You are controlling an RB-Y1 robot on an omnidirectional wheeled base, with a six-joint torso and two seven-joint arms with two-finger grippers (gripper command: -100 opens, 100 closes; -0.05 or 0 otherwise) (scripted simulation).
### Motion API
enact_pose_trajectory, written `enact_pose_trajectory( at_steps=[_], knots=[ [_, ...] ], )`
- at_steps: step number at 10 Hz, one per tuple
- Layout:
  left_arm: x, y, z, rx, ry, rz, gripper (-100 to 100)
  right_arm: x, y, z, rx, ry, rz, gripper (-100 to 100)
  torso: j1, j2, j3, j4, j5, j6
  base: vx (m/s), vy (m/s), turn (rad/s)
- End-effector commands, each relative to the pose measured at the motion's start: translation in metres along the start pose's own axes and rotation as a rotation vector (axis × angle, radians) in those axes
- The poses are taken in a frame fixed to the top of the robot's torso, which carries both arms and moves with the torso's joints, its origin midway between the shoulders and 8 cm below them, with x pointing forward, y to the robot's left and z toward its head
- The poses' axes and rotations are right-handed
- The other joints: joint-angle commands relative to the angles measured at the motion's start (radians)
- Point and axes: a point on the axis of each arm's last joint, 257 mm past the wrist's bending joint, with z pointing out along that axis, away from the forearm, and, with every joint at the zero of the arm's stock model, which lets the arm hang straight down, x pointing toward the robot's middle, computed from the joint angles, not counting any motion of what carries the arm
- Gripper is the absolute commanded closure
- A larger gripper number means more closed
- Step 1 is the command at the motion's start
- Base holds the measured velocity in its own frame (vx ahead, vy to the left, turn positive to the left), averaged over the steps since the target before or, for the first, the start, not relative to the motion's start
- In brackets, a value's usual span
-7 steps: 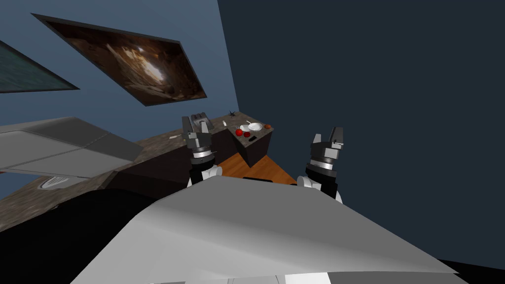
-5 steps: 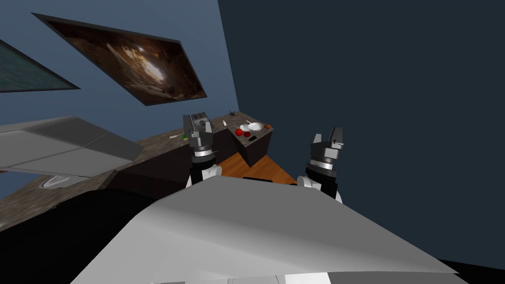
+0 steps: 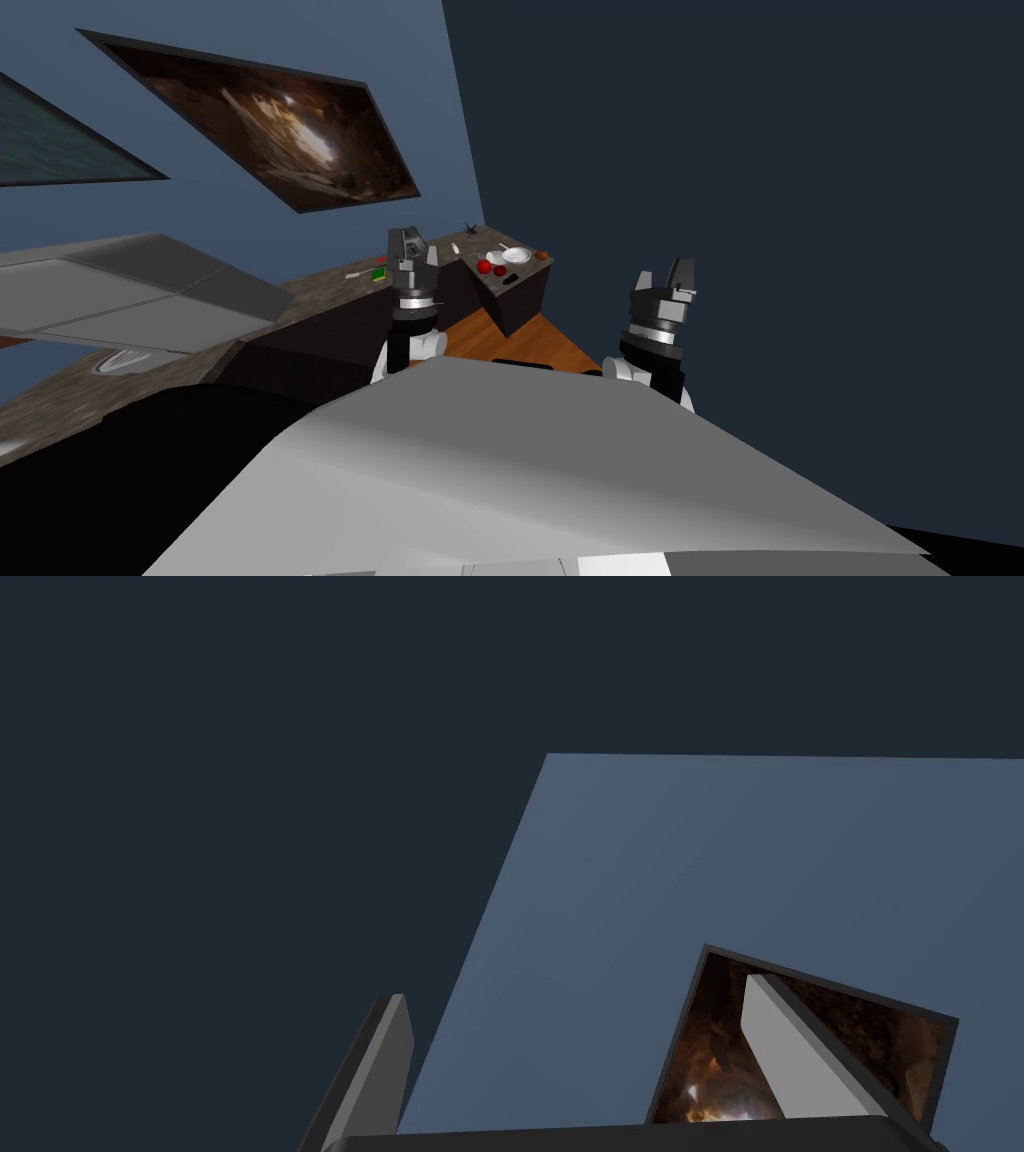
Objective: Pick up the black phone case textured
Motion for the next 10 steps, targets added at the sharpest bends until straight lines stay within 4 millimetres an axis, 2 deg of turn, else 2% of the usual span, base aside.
enact_pose_trajectory(
  at_steps=[1, 10],
  knots=[
    [0.003, 0.009, 0.006, -0.029, 0.017, -0.028, -100, 0.000, 0.000, 0.000, 0.000, 0.000, 0.000, 0, 0.000, 0.000, 0.000, 0.000, 0.000, 0.000, -0.024, -0.031, 0.007],
    [0.002, 0.058, 0.027, -0.196, 0.014, -0.150, -100, 0.000, 0.000, 0.000, 0.000, 0.000, 0.000, 0, 0.000, 0.000, 0.000, 0.000, 0.000, 0.000, -0.031, -0.027, 0.002]
  ],
)
